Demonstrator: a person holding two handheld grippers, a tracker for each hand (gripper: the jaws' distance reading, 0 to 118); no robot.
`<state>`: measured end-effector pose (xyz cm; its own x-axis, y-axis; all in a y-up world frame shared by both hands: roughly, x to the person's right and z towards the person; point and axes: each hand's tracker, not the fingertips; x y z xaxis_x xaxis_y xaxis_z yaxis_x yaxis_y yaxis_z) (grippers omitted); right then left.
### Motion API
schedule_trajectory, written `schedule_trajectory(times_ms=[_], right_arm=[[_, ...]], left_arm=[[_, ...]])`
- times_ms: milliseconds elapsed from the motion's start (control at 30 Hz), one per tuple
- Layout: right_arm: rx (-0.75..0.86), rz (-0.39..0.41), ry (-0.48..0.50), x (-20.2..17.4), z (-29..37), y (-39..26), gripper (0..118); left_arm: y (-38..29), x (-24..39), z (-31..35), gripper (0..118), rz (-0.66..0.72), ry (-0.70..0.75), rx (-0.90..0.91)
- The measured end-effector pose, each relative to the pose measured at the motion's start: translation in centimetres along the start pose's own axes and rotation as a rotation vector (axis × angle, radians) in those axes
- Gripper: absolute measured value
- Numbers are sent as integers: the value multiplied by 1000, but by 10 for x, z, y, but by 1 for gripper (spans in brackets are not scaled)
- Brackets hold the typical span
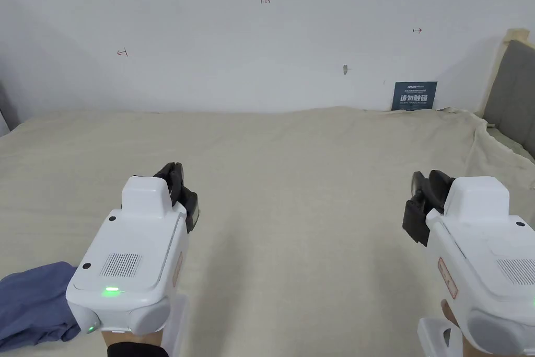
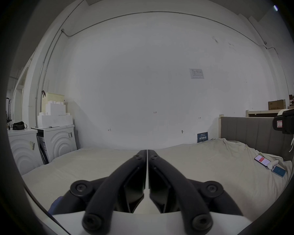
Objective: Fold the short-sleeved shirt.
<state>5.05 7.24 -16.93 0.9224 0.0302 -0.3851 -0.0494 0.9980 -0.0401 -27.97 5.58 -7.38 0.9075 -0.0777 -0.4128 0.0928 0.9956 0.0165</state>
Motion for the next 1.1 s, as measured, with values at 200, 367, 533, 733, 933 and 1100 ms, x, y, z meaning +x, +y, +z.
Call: schedule_trajectory(times_ms=[200,367,533,733,933,1100], right_arm=[[6,-3,6,1,0,1,109],[14,-17,-1,2,1,1,118],[18,-24,-8,2,1,2,118],[16,-14,-6,-1,1,2,118],[18,-15,-21,-3,1,2,118],[18,-9,-21,-4,1,3,118]], left_arm=[[-2,-6,-3,118,31,15,-15],[-4,-5,-1,118,21,21,8],[-3,-6,-2,118,23,26,8],[-3,-7,0,118,31,29,15],[-1,-7,1,118,29,31,19],[-1,-8,2,118,26,30,21]])
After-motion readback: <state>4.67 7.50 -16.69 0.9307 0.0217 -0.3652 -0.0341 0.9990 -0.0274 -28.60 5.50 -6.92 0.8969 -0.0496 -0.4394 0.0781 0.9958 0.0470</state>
